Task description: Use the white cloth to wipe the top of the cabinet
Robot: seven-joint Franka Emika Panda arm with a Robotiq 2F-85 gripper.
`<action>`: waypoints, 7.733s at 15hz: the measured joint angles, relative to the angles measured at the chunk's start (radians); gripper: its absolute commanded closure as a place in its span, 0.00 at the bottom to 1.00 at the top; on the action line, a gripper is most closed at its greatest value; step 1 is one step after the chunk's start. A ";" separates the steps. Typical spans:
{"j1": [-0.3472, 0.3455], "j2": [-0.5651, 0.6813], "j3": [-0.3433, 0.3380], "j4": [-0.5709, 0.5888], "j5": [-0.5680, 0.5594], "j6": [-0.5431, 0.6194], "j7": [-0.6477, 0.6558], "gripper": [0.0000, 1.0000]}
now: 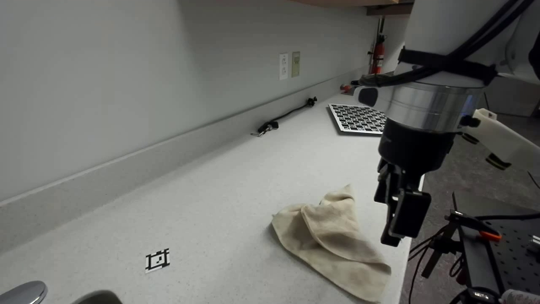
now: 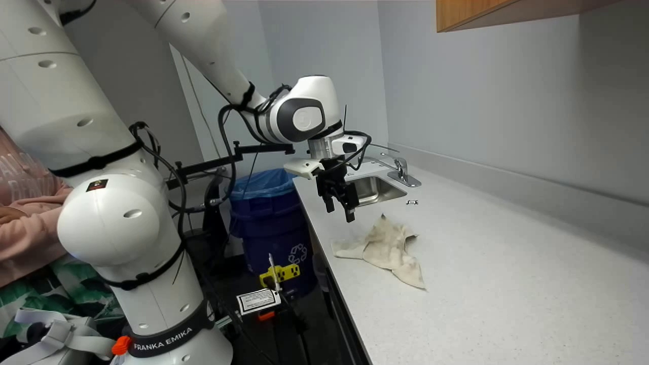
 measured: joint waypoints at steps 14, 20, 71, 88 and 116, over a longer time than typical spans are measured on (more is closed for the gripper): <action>-0.002 0.136 0.010 0.003 -0.062 0.071 0.029 0.00; -0.002 0.267 0.004 0.053 -0.148 0.118 0.136 0.00; -0.068 0.258 -0.219 -0.086 -0.056 0.445 0.431 0.29; -0.099 0.045 -0.077 -0.036 -0.341 0.202 0.647 0.00; -0.130 0.386 -0.062 0.147 -0.369 0.332 0.536 1.00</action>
